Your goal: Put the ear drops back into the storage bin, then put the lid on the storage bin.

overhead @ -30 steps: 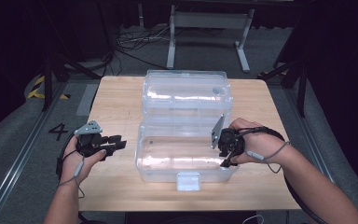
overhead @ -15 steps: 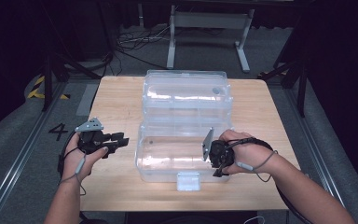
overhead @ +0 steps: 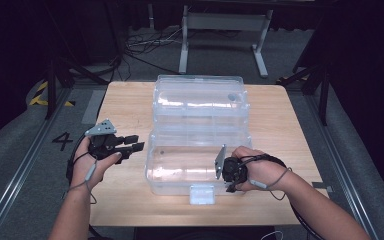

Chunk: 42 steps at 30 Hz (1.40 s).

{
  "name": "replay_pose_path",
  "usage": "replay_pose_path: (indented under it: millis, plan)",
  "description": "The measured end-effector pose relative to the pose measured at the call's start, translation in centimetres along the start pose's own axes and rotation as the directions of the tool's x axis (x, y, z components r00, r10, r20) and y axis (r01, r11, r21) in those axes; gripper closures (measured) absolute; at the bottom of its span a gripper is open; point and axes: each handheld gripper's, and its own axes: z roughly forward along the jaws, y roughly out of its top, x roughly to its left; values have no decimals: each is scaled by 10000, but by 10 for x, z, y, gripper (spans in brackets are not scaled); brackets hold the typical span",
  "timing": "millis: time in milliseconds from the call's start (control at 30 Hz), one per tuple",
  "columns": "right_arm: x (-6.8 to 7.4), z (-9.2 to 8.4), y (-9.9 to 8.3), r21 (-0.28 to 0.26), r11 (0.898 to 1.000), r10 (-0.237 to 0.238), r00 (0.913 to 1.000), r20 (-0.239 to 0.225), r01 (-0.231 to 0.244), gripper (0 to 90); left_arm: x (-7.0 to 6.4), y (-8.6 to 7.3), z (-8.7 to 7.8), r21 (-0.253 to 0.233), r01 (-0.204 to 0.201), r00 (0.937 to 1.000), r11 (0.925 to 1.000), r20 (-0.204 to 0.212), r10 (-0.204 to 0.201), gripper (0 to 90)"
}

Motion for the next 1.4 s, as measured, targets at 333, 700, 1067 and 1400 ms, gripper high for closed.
replay_pose_path:
  millis: [333, 700, 1067, 1400]
  plan:
    - [5, 0, -2, -120, 9999, 43, 9989, 460, -37, 830, -6, 29, 8, -10, -563, 9982, 9984, 182, 563, 600]
    - [5, 0, -5, -315, 9993, 217, 9987, 451, -203, 826, -10, 73, 25, 40, -1240, 9893, 9923, 774, 1233, 602]
    - [3, 0, -6, -519, 9978, 423, 9988, 262, -409, 819, -15, 110, 48, -122, -1666, 9756, 9859, 1430, 1667, 605]
    - [3, 0, -6, -512, 9976, 480, 9985, 252, -467, 819, -14, 119, 71, -346, -1723, 9708, 9844, 1637, 1756, 575]
